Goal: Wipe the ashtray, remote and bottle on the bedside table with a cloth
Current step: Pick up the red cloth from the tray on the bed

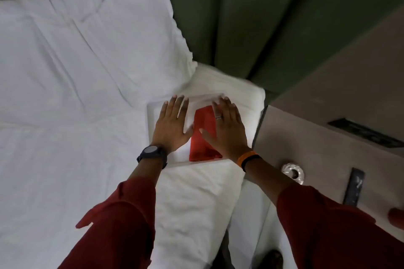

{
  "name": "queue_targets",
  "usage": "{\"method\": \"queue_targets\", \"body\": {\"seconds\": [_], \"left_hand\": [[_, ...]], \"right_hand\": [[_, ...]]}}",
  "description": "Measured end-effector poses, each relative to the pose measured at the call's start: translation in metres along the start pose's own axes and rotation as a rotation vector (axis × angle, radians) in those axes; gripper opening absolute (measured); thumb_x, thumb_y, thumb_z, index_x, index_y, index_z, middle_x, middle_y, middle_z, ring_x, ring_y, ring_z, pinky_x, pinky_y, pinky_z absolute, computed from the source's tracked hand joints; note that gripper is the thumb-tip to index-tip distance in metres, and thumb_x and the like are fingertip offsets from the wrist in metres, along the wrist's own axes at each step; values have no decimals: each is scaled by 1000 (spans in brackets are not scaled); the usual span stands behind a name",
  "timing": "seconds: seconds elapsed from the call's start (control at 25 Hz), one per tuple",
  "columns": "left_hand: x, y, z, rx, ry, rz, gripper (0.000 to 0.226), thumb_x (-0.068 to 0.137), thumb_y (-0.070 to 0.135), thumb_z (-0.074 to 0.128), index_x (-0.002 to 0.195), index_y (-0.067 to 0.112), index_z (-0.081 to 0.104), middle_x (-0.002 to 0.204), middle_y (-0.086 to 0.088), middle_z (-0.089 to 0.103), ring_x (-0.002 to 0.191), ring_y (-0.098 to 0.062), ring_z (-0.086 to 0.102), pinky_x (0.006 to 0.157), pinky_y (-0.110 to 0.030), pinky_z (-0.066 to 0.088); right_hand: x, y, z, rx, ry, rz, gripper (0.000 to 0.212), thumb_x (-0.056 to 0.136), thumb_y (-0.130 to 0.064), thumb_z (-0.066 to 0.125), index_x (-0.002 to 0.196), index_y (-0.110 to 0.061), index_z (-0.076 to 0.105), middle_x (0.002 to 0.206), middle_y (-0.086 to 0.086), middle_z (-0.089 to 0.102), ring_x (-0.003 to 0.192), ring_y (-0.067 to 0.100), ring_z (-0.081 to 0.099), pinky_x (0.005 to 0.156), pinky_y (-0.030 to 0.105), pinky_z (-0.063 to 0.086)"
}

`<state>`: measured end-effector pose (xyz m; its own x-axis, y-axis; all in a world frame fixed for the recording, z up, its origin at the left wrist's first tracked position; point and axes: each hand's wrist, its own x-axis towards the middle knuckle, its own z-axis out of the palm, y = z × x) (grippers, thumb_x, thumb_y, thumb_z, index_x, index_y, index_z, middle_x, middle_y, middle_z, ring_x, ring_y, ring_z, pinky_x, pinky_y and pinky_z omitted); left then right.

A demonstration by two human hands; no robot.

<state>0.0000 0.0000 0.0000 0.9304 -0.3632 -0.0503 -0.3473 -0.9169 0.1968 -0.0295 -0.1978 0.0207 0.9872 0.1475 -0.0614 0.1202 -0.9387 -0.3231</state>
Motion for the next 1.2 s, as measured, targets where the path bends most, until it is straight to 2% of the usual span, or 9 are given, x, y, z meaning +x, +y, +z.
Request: {"method": "queue_targets", "body": {"seconds": [0.12,0.36,0.48,0.56,0.64,0.76,0.88,0.96,1.2], "left_hand": [[-1,-14,33,18,-82,-35,75,99,49,47,156,10,19,164,-13,21,154,-32,15,126,-51,17],[-4,-18,75,54,-220,-68,75,98,42,48,158,15,12,167,-10,9,155,-32,8,124,-57,19],[-3,-18,85,62,-170,-90,72,98,46,47,156,14,20,166,-10,16,154,-33,15,122,-57,23],[0,-16,84,69,-144,-95,69,98,46,45,155,13,26,164,-10,24,152,-34,23,119,-55,30],[7,-9,79,67,-91,-103,65,98,46,43,152,12,31,160,-11,33,148,-34,32,115,-51,36],[20,17,65,57,13,-45,59,98,43,44,147,10,41,155,-12,42,144,-32,38,114,-44,37],[36,67,48,-1,155,74,59,96,38,52,145,6,44,151,-16,46,144,-34,39,118,-45,34],[41,114,43,-47,226,152,58,95,37,51,144,5,47,150,-16,47,143,-34,40,117,-47,36],[21,254,111,-270,95,419,54,89,14,61,140,-2,49,145,-20,50,140,-36,43,116,-45,38]], "right_hand": [[5,-4,46,-14,-61,81,85,90,-59,46,153,-10,18,161,19,20,151,36,16,126,50,18],[9,11,97,-12,-197,93,73,99,-37,48,155,-14,7,164,19,4,153,36,2,127,49,9],[11,8,103,64,-101,104,54,100,-29,37,151,-14,28,162,18,21,151,38,15,124,52,23],[16,6,91,150,-68,136,60,92,-30,17,142,-11,45,154,19,39,146,39,31,119,50,35],[23,6,75,242,10,134,64,86,-30,18,131,-10,59,139,17,58,132,38,51,107,47,49],[17,13,44,331,252,147,38,88,-31,53,120,-17,68,123,3,71,110,24,68,86,32,59],[-14,42,-5,495,357,228,45,91,-37,45,129,-20,62,132,-2,65,118,16,62,98,19,45],[-51,83,-30,584,419,308,39,93,-21,51,132,-18,60,132,1,65,119,10,59,103,9,38],[-194,223,-11,709,295,618,45,91,3,58,131,-18,57,125,-10,62,106,-22,54,95,-2,41]]}}
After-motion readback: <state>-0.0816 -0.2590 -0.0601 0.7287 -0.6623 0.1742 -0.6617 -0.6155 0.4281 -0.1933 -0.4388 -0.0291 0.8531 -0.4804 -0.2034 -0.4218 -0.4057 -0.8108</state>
